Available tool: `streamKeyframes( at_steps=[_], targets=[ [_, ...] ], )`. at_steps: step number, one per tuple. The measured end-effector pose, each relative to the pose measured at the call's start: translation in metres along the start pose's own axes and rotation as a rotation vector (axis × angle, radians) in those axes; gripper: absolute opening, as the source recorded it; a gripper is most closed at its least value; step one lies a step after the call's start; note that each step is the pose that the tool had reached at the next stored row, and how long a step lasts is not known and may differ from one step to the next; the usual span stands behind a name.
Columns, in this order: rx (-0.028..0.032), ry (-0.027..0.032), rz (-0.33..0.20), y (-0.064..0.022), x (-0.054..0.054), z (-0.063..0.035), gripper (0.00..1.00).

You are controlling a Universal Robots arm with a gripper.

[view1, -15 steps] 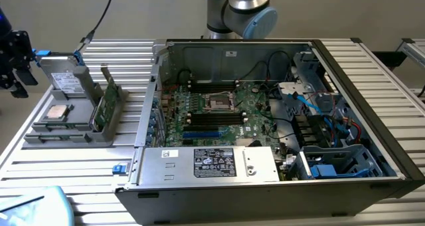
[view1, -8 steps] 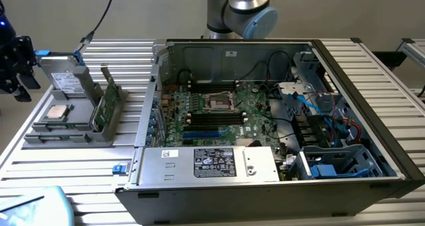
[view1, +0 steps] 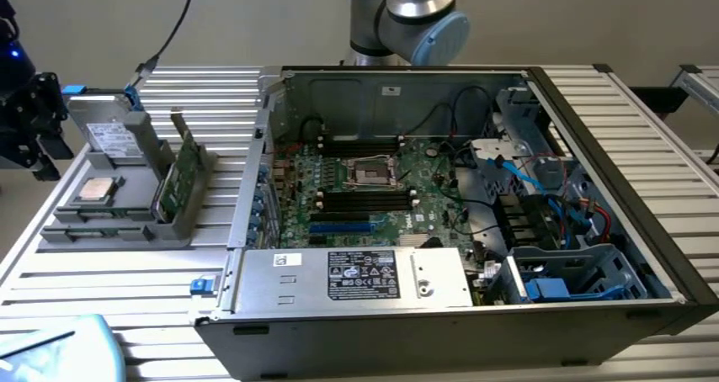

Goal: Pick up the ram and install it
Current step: 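Pick up the ram and move it above insertion slot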

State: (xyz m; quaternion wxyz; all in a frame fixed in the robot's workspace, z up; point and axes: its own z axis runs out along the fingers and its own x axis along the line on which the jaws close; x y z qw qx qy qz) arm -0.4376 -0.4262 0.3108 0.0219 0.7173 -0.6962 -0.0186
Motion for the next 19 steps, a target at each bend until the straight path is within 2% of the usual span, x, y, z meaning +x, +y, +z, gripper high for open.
streamKeyframes(
  at_steps=[5, 10, 14, 19],
  targets=[
    [-0.0005, 0.002, -0.033, -0.0005, 0.004, 0.0089, 0.43],
    [-0.0001, 0.0008, -0.037, -0.005, 0.017, 0.0177, 0.43],
    [0.0, -0.0003, -0.036, -0.0116, 0.018, 0.0243, 0.43],
    [-0.0002, -0.0011, -0.023, -0.0124, 0.018, 0.0334, 0.43]
  ],
)
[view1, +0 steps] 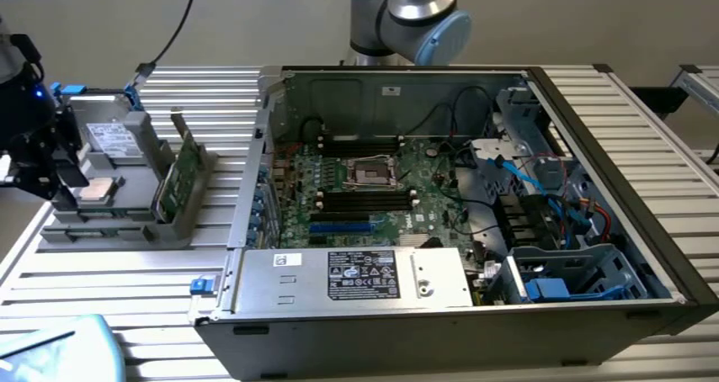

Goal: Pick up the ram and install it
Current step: 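Pick up the ram and move it above insertion slot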

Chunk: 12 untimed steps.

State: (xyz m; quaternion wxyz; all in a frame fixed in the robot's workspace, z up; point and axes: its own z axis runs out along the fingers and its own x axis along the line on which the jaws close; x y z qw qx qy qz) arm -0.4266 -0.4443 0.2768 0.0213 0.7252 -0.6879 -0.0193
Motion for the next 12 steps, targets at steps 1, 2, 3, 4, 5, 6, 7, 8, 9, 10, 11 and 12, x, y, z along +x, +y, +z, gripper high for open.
streamKeyframes(
  at_steps=[1, 2, 3, 4, 5, 6, 7, 8, 9, 10, 11, 12],
  targets=[
    [0.0001, -0.0002, 0.003, -0.0002, 0.0, 0.0017, 0.43],
    [0.0, -0.0003, 0.006, -0.0003, 0.0, 0.0035, 0.43],
    [0.0, -0.0005, 0.009, -0.0004, 0.0, 0.0054, 0.43],
    [-0.0001, -0.0005, 0.011, -0.0005, 0.0, 0.0071, 0.43],
    [-0.0001, -0.0008, 0.013, -0.0006, 0.0, 0.0089, 0.43],
    [0.0, -0.0009, 0.015, -0.0007, 0.0, 0.0109, 0.43],
    [0.0, -0.0011, 0.017, -0.0008, 0.0, 0.0127, 0.43],
    [0.0, -0.0012, 0.02, -0.0009, 0.0, 0.0145, 0.43],
    [0.0, -0.0013, 0.022, -0.001, 0.001, 0.0163, 0.43],
    [0.0, -0.0014, 0.024, -0.0011, 0.001, 0.0181, 0.43],
    [0.0, -0.0016, 0.026, -0.0012, 0.001, 0.02, 0.43],
    [-0.0001, -0.0016, 0.029, -0.0013, 0.001, 0.0217, 0.43]
  ],
)
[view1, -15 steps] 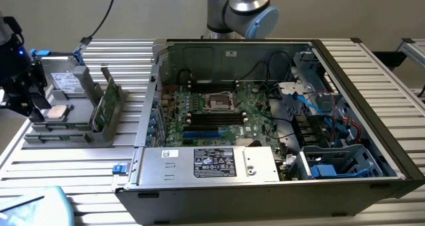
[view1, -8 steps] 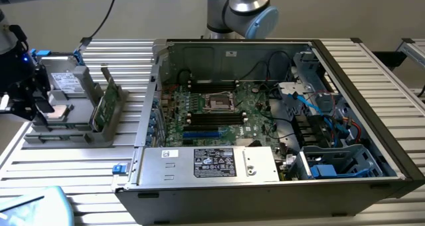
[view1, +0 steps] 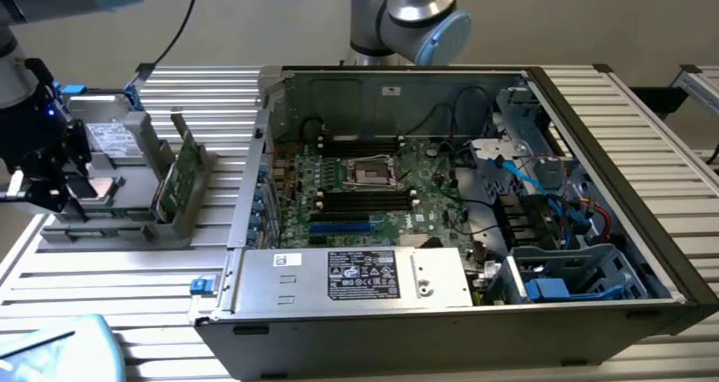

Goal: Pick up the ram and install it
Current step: 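Pick up the ram and move it above insertion slot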

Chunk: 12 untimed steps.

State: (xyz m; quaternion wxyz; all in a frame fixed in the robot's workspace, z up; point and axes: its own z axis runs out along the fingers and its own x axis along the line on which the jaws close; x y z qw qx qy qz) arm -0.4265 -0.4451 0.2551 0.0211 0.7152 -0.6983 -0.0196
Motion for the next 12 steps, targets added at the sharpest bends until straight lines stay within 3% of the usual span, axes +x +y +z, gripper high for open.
streamKeyframes(
  at_steps=[12],
  targets=[
    [0.0001, -0.0018, 0.029, -0.0013, 0.001, 0.0219, 0.43]
  ],
)
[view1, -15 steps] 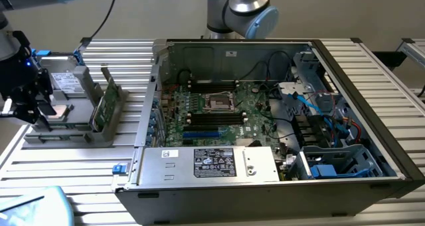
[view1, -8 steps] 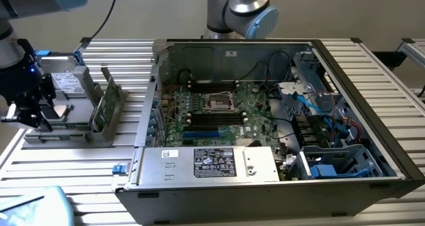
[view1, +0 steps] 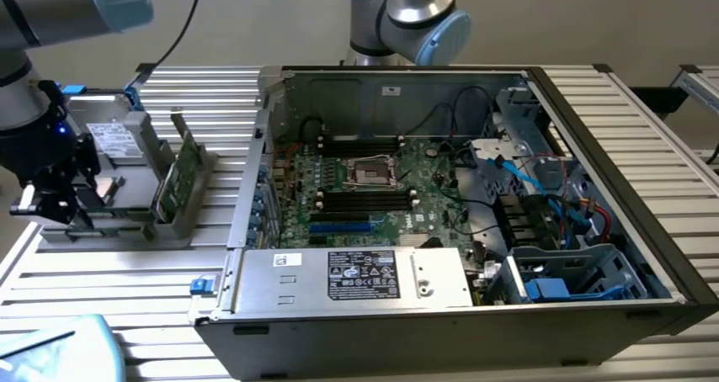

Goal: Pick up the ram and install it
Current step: 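Pick up the ram and move it above insertion slot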

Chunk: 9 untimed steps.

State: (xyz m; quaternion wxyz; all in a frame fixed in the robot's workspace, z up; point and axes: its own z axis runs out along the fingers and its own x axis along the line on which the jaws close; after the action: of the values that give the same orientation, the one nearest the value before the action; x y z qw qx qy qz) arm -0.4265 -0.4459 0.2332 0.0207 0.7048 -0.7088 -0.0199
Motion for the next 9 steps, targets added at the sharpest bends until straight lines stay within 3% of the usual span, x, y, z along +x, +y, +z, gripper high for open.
streamKeyframes(
  at_steps=[9],
  targets=[
    [-0.0001, -0.0008, 0.015, -0.0013, 0.001, 0.0163, 0.43]
  ],
)
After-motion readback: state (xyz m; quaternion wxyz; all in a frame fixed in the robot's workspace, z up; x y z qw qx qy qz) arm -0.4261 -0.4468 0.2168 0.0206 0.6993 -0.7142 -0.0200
